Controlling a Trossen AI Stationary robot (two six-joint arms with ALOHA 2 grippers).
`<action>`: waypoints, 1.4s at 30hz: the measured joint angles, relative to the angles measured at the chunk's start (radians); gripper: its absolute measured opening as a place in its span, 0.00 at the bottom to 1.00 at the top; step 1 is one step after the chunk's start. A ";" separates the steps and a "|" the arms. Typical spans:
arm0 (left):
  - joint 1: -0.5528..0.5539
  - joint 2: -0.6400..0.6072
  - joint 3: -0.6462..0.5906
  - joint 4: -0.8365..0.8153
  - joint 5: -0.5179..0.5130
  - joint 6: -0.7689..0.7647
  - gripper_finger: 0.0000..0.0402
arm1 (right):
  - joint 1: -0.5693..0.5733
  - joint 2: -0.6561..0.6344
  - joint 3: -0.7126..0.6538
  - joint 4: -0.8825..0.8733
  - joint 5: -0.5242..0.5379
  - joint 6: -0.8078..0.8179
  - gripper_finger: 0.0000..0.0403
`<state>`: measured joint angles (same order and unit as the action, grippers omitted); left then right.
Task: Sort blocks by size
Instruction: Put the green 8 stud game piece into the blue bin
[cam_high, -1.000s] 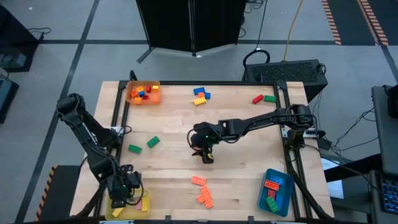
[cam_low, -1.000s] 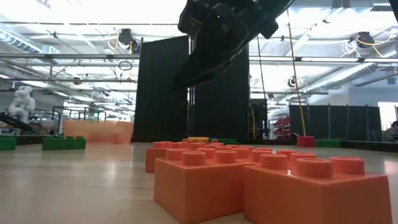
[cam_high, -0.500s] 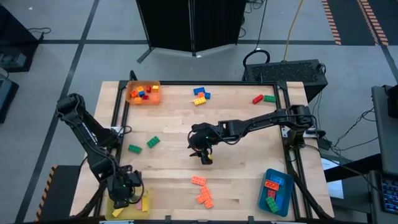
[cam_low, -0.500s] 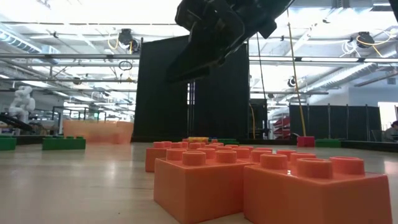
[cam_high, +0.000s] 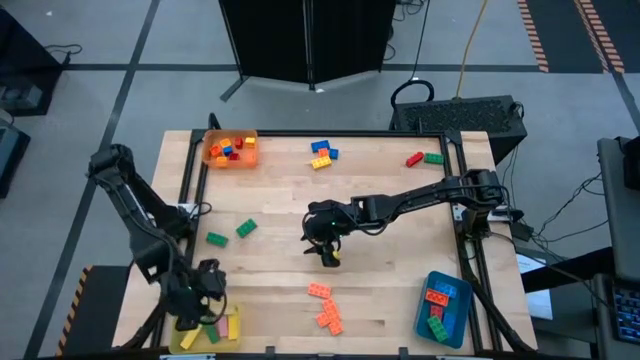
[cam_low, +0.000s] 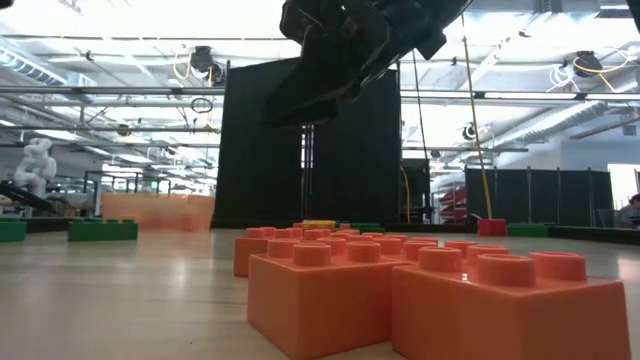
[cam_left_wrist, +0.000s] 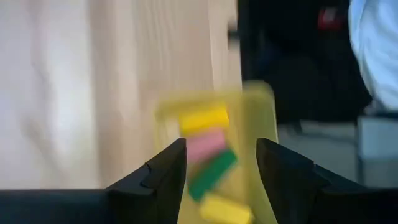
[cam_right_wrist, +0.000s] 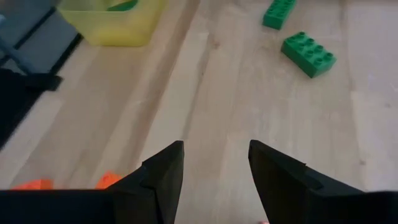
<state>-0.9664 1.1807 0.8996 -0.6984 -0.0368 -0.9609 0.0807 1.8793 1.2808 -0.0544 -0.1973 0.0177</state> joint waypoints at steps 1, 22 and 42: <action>0.002 -0.020 0.008 -0.001 -0.055 0.041 0.49 | 0.000 0.000 0.000 0.000 0.021 -0.001 0.44; 0.197 -0.139 0.027 -0.411 -0.668 -0.044 0.49 | -0.065 -0.003 0.000 -0.022 0.254 -0.109 0.44; 0.659 -0.131 -0.160 -0.375 -0.443 0.074 0.78 | -0.183 -0.010 0.136 -0.524 0.244 -0.178 0.44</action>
<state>-0.3072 1.0492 0.7401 -1.0737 -0.4799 -0.8871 -0.1024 1.8698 1.4166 -0.5785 0.0471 -0.1602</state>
